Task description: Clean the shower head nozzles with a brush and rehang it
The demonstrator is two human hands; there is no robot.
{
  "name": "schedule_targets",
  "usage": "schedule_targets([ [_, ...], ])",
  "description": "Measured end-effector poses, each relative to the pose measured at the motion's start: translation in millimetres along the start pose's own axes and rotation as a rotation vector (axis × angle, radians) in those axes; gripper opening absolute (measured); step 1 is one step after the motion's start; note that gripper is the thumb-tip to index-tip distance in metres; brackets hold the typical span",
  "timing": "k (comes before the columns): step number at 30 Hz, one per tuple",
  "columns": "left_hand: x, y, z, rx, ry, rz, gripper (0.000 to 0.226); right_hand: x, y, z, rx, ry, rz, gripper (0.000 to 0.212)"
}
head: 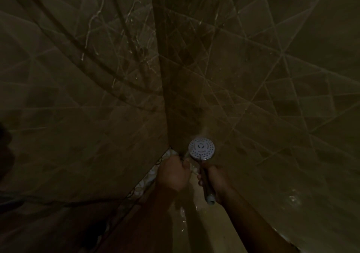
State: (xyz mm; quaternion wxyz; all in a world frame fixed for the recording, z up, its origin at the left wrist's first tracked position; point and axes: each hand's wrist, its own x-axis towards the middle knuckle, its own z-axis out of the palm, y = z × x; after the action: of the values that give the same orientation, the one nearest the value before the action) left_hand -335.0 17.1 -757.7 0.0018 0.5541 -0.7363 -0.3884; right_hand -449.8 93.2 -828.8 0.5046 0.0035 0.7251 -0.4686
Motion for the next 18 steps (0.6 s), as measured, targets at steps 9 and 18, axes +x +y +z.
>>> schedule_targets([
  [9,-11,16,17,-0.062,-0.038,0.02,0.036,-7,4,0,-0.037,-0.029,-0.042,0.04],
  [18,-23,8,8,0.11,0.001,0.006,0.04,-2,4,-13,0.016,0.002,-0.01,0.035],
])
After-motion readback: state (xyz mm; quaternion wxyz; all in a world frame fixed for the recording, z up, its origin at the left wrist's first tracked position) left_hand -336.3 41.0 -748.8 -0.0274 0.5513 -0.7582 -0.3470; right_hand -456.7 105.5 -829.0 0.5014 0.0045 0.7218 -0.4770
